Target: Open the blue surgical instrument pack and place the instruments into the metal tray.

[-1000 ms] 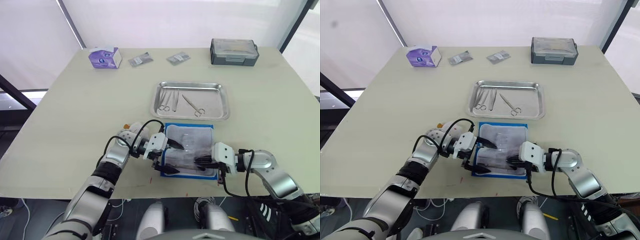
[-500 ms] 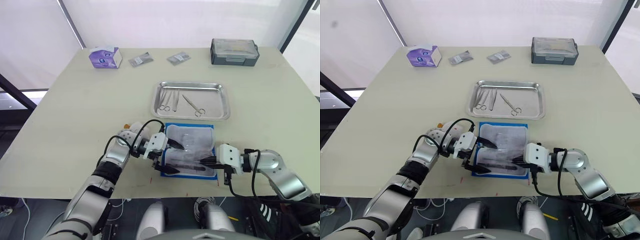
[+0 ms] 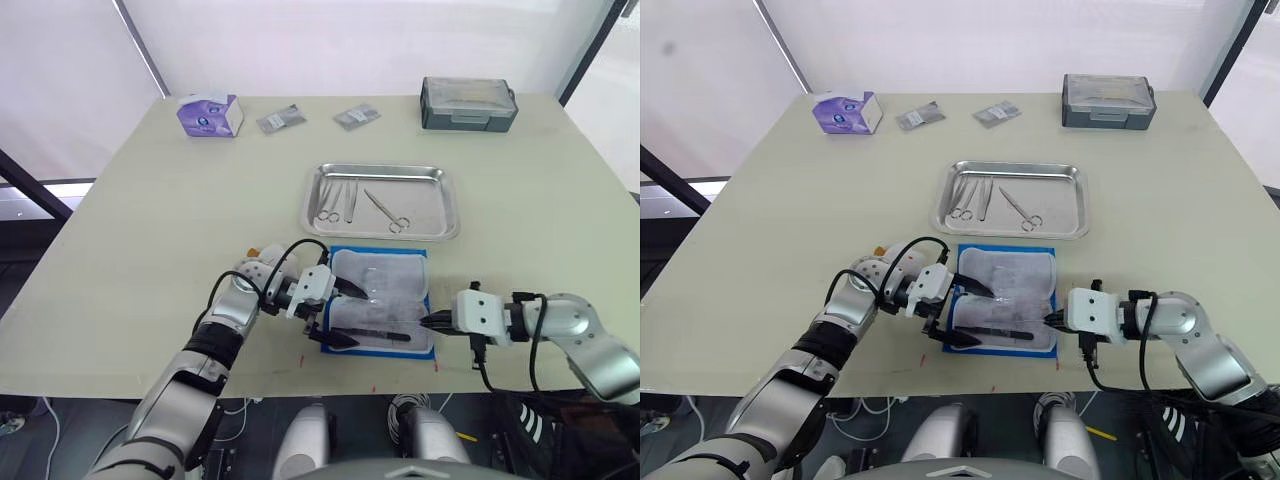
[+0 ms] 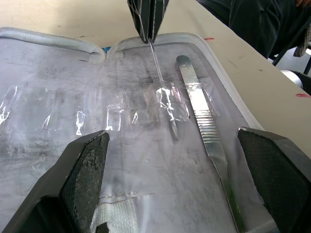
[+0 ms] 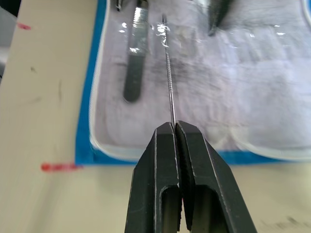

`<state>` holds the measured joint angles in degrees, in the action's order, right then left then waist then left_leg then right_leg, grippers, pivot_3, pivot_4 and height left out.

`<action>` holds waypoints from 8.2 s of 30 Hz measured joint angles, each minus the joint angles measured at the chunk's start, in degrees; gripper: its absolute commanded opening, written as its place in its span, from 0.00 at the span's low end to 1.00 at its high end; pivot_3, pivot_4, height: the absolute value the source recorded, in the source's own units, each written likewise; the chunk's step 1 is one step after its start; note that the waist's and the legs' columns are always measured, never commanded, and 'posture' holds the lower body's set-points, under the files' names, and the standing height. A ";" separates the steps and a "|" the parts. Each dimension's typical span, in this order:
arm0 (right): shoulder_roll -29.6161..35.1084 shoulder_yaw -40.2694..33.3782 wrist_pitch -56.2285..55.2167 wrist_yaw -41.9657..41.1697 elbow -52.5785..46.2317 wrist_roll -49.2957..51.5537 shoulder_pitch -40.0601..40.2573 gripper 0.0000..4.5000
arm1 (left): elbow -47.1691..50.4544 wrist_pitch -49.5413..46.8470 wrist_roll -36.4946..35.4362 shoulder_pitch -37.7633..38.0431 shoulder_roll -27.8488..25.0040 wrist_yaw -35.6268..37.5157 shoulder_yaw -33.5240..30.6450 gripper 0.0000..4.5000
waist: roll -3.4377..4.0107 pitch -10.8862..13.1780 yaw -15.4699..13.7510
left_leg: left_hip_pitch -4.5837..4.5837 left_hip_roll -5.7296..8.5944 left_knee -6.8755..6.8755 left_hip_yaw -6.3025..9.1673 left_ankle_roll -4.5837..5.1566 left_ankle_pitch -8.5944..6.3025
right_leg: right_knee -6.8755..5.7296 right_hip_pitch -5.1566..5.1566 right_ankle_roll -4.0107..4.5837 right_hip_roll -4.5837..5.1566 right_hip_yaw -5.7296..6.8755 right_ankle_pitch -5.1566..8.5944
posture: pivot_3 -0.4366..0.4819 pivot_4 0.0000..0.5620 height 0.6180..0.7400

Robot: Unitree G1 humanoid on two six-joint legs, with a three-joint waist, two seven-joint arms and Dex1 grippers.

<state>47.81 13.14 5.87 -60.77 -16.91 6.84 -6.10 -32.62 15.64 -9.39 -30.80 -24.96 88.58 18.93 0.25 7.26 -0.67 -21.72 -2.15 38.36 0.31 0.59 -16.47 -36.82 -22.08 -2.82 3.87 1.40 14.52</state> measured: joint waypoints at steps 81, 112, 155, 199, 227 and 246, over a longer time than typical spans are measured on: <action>-33.19 -5.44 25.59 37.28 53.61 -2.65 -44.16 0.20 | 0.15 0.27 0.05 0.53 -0.37 -0.36 -0.42 1.00 | 0.35 -0.13 0.96 | 0.02 -0.01 -0.02 -0.06 0.01 0.01 | -0.16 -0.07 0.02 -0.01 -0.11 -0.01 | 0.48 0.27 0.89; -11.75 -5.64 18.13 5.02 -0.44 11.23 -4.05 0.50 | 0.33 0.16 0.07 0.72 -0.10 -0.44 -0.43 1.00 | 0.35 -0.09 0.81 | 0.00 0.02 -0.02 -0.06 0.01 0.00 | -0.02 -0.03 0.00 -0.04 -0.23 0.01 | 0.48 0.27 0.89; -11.29 6.10 2.68 2.20 5.62 2.13 0.53 0.01 | 0.32 -0.02 0.08 1.21 -0.62 -0.60 -0.34 1.00 | -0.36 -0.72 0.87 | 0.13 -0.06 -0.05 -0.02 0.00 0.00 | -0.01 0.05 0.16 -0.16 -0.24 0.10 | 0.48 0.27 0.89; -2.79 7.83 22.54 0.19 -9.39 0.04 -7.01 0.01 | 0.32 0.01 0.07 1.01 -0.42 -0.59 -0.32 1.00 | -0.36 -0.62 0.78 | 0.06 -0.07 -0.05 0.04 0.00 0.00 | 0.00 0.01 0.26 -0.16 -0.19 0.16 | 0.48 0.27 0.89; 8.59 -13.12 16.98 -4.03 -11.52 9.15 7.51 0.01 | -0.94 1.06 0.07 0.51 0.50 -0.74 -0.32 1.00 | -0.40 -0.53 -0.08 | 0.03 -0.07 -0.04 -0.02 0.00 0.00 | 0.05 0.01 0.26 -0.15 -0.21 0.16 | 0.48 0.27 0.89; 4.15 -23.34 20.26 1.09 -7.60 15.83 4.06 0.01 | -3.22 2.63 0.04 -0.05 1.46 -0.41 -0.47 1.00 | -0.23 -0.57 -0.21 | 0.03 -0.06 -0.04 -0.03 0.00 0.00 | 0.09 0.04 0.28 -0.15 -0.26 0.18 | 0.48 0.27 0.89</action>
<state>51.96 -10.20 26.13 -59.69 -24.51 22.66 -2.04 -35.84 18.27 -9.35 -30.85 -23.51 88.17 18.46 0.02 6.69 -0.88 -21.69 -2.21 38.31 0.27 0.59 -16.48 -36.74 -22.05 -2.54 3.71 1.14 14.70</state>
